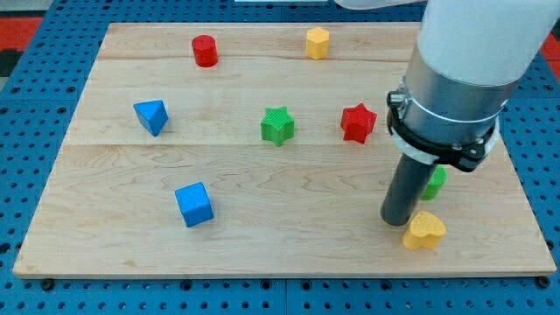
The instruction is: Push the red star to the top of the green circle
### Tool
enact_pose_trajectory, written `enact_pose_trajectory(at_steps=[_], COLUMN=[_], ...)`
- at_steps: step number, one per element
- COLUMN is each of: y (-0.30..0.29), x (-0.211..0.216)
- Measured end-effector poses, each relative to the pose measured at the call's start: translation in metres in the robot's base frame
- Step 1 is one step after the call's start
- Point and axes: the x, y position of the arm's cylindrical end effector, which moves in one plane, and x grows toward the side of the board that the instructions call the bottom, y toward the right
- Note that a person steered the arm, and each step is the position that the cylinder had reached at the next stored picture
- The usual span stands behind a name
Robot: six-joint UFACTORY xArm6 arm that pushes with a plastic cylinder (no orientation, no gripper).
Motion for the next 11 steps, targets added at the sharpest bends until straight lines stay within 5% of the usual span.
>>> enact_pose_trajectory(at_steps=[3, 4, 5, 6, 8, 11], y=[-0.086, -0.172, -0.181, -0.116, -0.092, 0.037], x=[-0.003, -0.011, -0.071, -0.106, -0.121, -0.149])
